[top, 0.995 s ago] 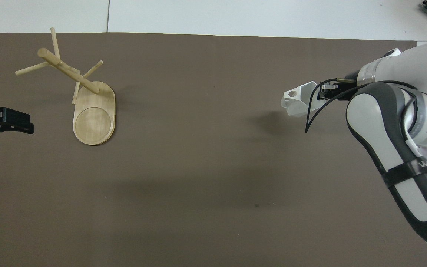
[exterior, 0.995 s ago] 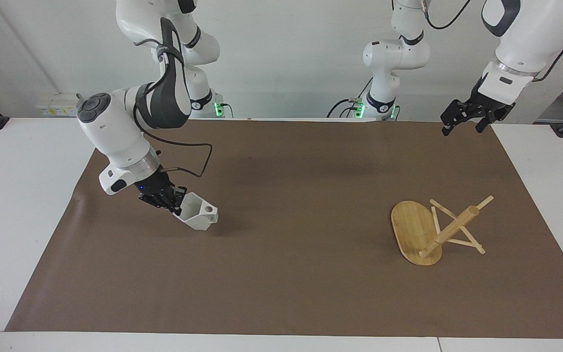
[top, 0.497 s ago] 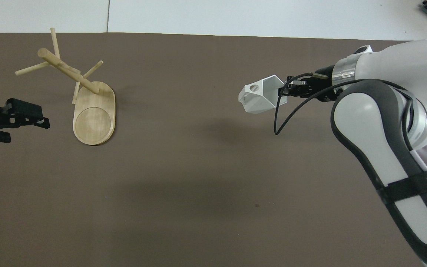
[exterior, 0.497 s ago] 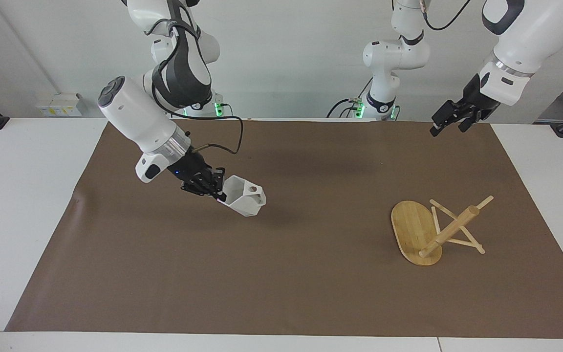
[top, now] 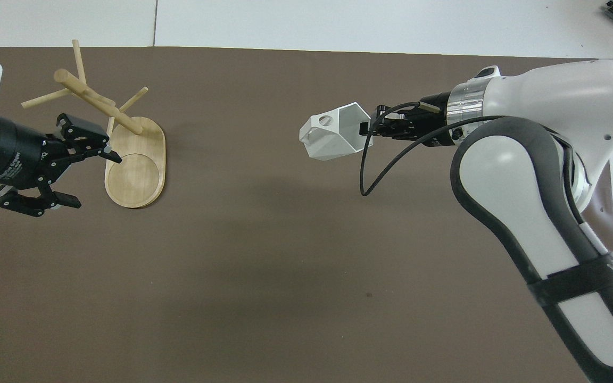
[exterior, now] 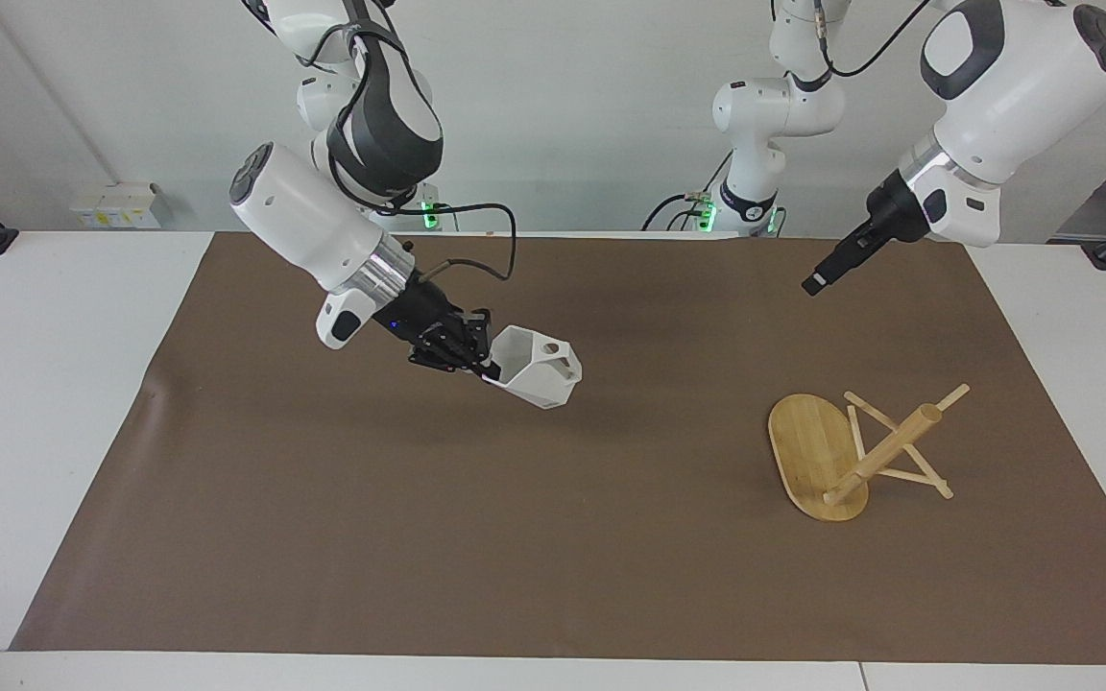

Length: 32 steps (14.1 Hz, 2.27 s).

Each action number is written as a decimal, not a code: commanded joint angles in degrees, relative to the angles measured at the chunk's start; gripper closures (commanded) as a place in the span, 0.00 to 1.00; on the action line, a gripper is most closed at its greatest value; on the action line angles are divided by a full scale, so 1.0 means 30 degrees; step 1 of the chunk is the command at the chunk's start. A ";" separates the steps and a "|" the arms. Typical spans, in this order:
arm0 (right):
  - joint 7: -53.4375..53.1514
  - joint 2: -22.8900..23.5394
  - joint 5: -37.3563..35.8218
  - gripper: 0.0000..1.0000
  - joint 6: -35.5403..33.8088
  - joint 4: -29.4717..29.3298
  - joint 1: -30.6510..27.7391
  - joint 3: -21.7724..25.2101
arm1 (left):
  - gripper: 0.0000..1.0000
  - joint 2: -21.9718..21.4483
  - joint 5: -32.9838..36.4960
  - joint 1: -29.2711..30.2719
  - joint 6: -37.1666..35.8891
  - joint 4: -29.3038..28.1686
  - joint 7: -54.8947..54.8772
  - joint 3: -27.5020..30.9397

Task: Hang cup on rack
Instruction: 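Lift the cup with the right gripper while the left gripper reaches forward, then carry the cup toward the left gripper and close the left gripper on it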

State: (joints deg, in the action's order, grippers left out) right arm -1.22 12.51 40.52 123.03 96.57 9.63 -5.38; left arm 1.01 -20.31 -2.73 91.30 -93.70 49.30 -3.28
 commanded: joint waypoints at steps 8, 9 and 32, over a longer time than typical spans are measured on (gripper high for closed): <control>-0.0003 0.0223 0.4422 1.00 0.6559 -0.0081 0.0361 -0.3390 | 0.00 0.4263 -0.4798 0.0121 0.1735 0.3315 1.3417 -0.0693; -0.0440 0.0252 0.4451 1.00 0.7294 -0.0081 0.0859 -0.3391 | 0.00 0.4234 -0.5528 0.0063 0.1735 0.3199 1.3506 -0.0664; -0.2141 0.1308 0.4364 1.00 0.8532 -0.0989 0.3002 -0.3479 | 0.00 0.3589 -0.6443 -0.1401 0.4868 0.1118 1.4972 -0.0839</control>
State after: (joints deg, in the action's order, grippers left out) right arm -6.30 15.80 52.54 148.04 94.60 18.64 -15.41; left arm 13.06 -38.37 -5.85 103.63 -88.30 93.50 -6.26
